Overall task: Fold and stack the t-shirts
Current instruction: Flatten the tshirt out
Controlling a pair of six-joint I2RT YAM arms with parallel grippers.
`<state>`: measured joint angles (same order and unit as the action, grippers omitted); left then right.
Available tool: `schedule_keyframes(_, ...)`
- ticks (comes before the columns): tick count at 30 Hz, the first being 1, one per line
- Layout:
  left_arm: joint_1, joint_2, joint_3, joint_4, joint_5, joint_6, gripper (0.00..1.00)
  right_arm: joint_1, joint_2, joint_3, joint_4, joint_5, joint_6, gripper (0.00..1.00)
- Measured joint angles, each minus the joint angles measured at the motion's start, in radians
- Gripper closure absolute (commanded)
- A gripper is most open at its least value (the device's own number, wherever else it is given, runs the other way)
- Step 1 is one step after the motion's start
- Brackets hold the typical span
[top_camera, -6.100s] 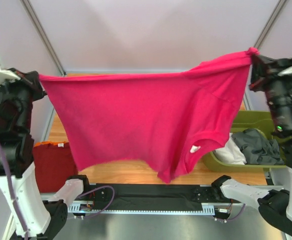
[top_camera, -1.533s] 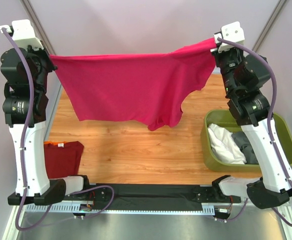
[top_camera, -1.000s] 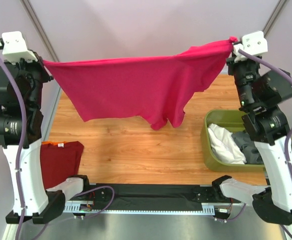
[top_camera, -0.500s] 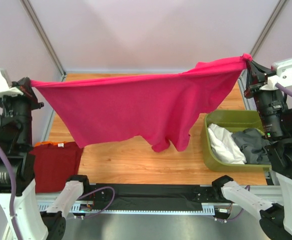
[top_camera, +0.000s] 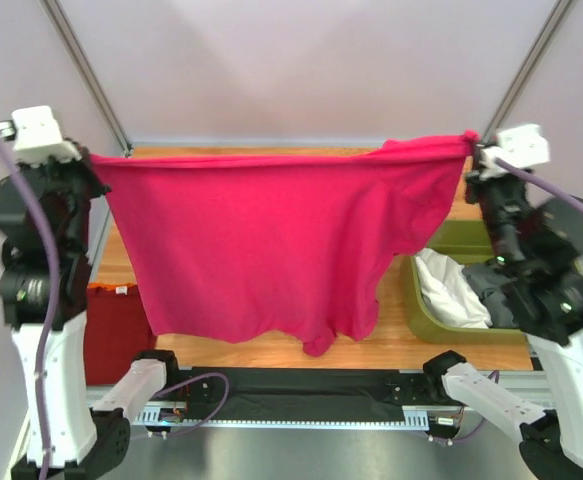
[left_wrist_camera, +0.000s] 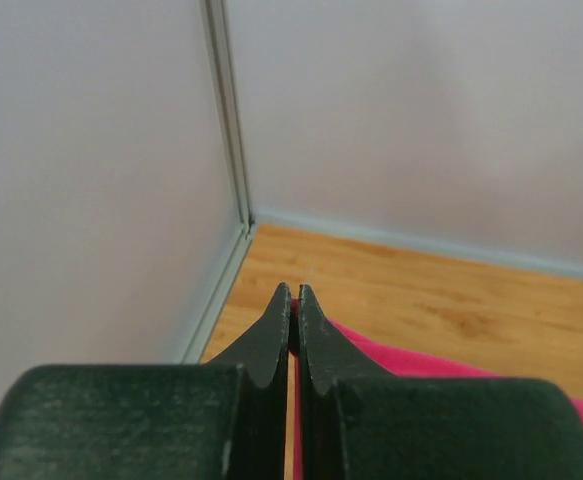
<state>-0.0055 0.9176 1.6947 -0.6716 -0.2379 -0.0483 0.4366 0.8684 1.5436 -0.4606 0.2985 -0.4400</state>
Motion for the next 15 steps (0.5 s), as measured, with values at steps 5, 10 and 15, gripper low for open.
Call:
schedule_keyframes(5,0.000,0.111,-0.193,0.063,0.000,-0.018,1.00,-0.002,0.104,-0.219,0.045,0.068,-0.002,1.00)
schedule_keyframes(10,-0.015,0.244,-0.392,0.142,-0.010,-0.058,1.00,-0.040,0.294,-0.297,0.086,0.077,0.002,1.00)
schedule_keyframes(15,-0.026,0.430,-0.443,0.245,-0.032,-0.089,1.00,-0.090,0.488,-0.298,0.202,0.085,0.002,1.00)
